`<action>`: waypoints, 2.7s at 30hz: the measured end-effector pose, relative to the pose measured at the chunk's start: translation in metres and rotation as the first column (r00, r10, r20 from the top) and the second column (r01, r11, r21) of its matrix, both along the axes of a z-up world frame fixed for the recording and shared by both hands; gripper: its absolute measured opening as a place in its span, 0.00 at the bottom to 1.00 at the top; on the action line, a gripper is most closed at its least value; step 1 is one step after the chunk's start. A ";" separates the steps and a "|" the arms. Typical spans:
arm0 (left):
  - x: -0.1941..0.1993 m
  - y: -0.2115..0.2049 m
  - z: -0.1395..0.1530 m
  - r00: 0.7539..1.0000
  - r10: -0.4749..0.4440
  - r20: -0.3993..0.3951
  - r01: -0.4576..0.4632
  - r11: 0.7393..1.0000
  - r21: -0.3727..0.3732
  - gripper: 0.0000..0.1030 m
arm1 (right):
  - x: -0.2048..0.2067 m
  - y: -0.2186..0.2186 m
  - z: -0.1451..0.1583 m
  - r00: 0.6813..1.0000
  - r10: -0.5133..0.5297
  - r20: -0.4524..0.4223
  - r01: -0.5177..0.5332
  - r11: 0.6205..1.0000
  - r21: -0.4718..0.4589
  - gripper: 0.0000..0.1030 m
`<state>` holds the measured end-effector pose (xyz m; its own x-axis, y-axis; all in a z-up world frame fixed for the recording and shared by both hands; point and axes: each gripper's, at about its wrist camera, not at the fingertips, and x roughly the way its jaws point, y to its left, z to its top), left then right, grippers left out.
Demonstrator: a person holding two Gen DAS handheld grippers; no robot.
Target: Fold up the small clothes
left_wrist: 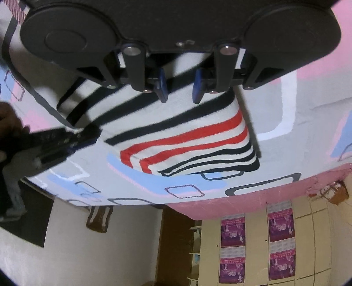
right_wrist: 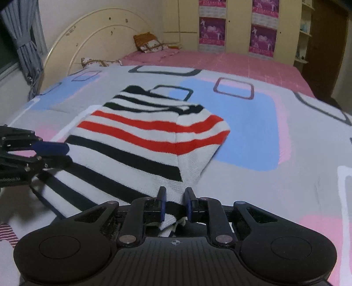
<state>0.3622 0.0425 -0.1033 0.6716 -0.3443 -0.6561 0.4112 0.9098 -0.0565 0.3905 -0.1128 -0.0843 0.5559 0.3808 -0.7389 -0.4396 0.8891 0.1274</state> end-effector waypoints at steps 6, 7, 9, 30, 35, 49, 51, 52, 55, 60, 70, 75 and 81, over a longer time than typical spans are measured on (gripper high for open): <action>-0.042 0.006 0.000 1.000 0.027 -0.003 -0.027 1.000 -0.006 0.23 | -0.043 -0.003 0.021 0.997 0.063 0.038 -0.066 0.994 0.083 0.06; -0.045 0.005 -0.003 0.999 0.043 -0.015 -0.043 0.999 -0.001 0.23 | -0.047 0.001 0.014 0.996 0.082 0.027 -0.084 0.995 0.061 0.05; -0.048 0.005 -0.009 0.997 0.071 -0.021 -0.071 0.997 -0.001 0.23 | -0.047 0.006 -0.008 0.998 0.063 -0.027 -0.063 0.998 -0.010 0.00; -0.157 -0.040 0.047 0.940 0.317 0.127 -0.316 0.948 -0.023 1.00 | -0.149 -0.054 0.039 0.990 -0.109 0.088 0.100 0.990 0.098 0.85; -0.189 -0.062 0.065 0.934 0.331 0.136 -0.336 0.942 0.016 1.00 | -0.181 -0.057 0.054 0.978 -0.148 0.150 0.141 0.988 0.055 1.00; -0.279 -0.083 0.101 0.896 0.421 0.145 -0.415 0.907 -0.066 1.00 | -0.289 -0.084 0.102 0.967 -0.186 0.174 0.165 0.978 0.129 1.00; -0.288 -0.086 0.102 0.893 0.430 0.134 -0.423 0.903 -0.078 1.00 | -0.300 -0.087 0.106 0.964 -0.199 0.179 0.177 0.976 0.128 1.00; -0.292 -0.088 0.104 0.895 0.425 0.134 -0.418 0.905 -0.082 1.00 | -0.305 -0.088 0.107 0.962 -0.206 0.180 0.185 0.974 0.128 1.00; -0.307 -0.097 0.109 0.893 0.425 0.146 -0.419 0.905 -0.074 1.00 | -0.319 -0.092 0.109 0.955 -0.233 0.184 0.212 0.969 0.129 1.00; -0.318 -0.103 0.113 0.896 0.417 0.150 -0.408 0.909 -0.088 1.00 | -0.332 -0.096 0.112 0.952 -0.252 0.171 0.227 0.962 0.153 1.00; -0.323 -0.099 0.118 0.883 0.433 0.178 -0.419 0.901 -0.113 1.00 | -0.338 -0.088 0.122 0.948 -0.229 0.219 0.202 0.969 0.142 1.00; -0.323 -0.099 0.119 0.882 0.434 0.181 -0.420 0.900 -0.115 1.00 | -0.339 -0.085 0.122 0.951 -0.219 0.218 0.193 0.972 0.137 1.00; -0.322 -0.099 0.119 0.882 0.433 0.184 -0.419 0.901 -0.113 1.00 | -0.337 -0.089 0.122 0.949 -0.226 0.217 0.198 0.970 0.143 1.00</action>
